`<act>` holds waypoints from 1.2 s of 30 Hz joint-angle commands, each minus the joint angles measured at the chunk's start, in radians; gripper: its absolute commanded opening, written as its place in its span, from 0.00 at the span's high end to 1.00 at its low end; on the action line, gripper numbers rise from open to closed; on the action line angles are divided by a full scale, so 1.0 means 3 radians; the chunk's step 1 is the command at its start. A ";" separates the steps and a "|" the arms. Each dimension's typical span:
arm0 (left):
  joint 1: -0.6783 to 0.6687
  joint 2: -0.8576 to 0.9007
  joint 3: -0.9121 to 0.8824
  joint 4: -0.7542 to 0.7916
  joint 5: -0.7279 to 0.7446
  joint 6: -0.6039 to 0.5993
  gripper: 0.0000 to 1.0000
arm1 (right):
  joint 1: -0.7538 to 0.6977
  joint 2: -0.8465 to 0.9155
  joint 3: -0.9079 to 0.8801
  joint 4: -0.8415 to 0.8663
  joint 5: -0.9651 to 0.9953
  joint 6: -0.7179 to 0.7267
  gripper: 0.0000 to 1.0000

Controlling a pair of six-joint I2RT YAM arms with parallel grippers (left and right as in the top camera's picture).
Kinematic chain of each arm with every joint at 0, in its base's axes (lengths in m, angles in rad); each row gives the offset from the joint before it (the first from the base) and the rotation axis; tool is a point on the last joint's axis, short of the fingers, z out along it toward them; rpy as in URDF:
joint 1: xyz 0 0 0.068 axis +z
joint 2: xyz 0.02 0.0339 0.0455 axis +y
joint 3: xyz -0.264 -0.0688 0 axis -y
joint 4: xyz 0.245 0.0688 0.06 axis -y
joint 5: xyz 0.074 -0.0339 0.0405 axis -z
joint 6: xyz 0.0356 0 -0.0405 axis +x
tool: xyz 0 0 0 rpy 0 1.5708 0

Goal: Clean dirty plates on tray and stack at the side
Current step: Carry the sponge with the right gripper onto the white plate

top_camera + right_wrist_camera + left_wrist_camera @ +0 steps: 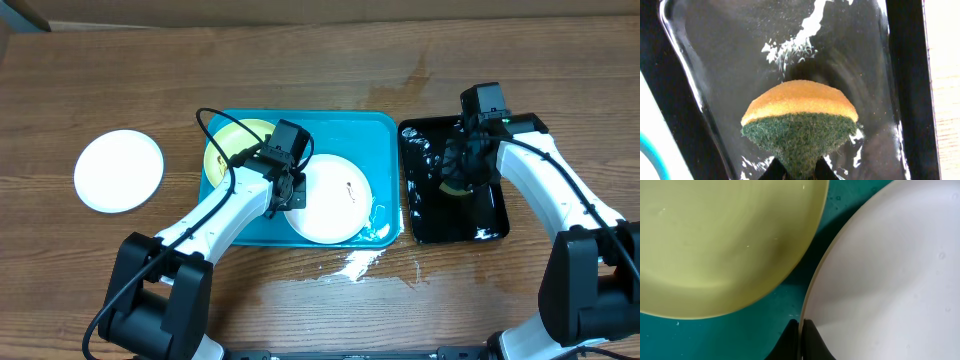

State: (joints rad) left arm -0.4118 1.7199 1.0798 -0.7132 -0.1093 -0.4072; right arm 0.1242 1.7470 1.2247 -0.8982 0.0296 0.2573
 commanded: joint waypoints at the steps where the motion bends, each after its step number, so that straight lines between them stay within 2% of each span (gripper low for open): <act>1: 0.0003 0.0060 0.0067 -0.0031 -0.0200 0.0114 0.96 | -0.0004 -0.0127 0.0098 0.0093 0.0041 0.0009 0.96; 11: 0.0003 0.0060 0.0067 -0.0015 -0.0179 0.0041 0.96 | -0.0006 -0.0122 0.0120 0.0078 -0.0192 0.0000 0.96; 13: 0.0003 0.0060 0.0067 -0.0010 -0.0140 0.0006 0.96 | -0.0006 -0.0122 0.0120 0.0067 -0.0657 -0.0003 0.96; 17: 0.0003 0.0060 0.0067 0.0008 -0.0100 -0.0003 0.96 | 0.0065 -0.0122 0.0120 0.0164 -0.2126 -0.0259 0.96; 19: 0.0003 0.0061 0.0067 0.0009 -0.0081 -0.0001 0.96 | 0.0168 -0.0122 0.0120 0.0215 -0.2276 -0.0254 0.96; 25: 0.0000 0.0061 0.0067 0.0006 -0.0070 -0.0003 0.96 | 0.0799 -0.0114 0.0117 0.0345 -0.1761 -0.0248 0.96; 28: 0.0000 0.0061 0.0067 -0.0010 -0.0070 -0.0003 0.96 | 0.1184 -0.0114 0.0104 0.0421 -0.1108 -0.0050 0.96; 36: 0.0000 0.0061 0.0066 -0.0045 -0.0069 -0.0058 0.96 | 0.1685 0.0017 0.0104 0.0594 -0.0426 0.0296 0.96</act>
State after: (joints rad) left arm -0.4118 1.7210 1.0809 -0.7170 -0.1226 -0.4114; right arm 0.5995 1.7454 1.2285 -0.7437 -0.2180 0.2775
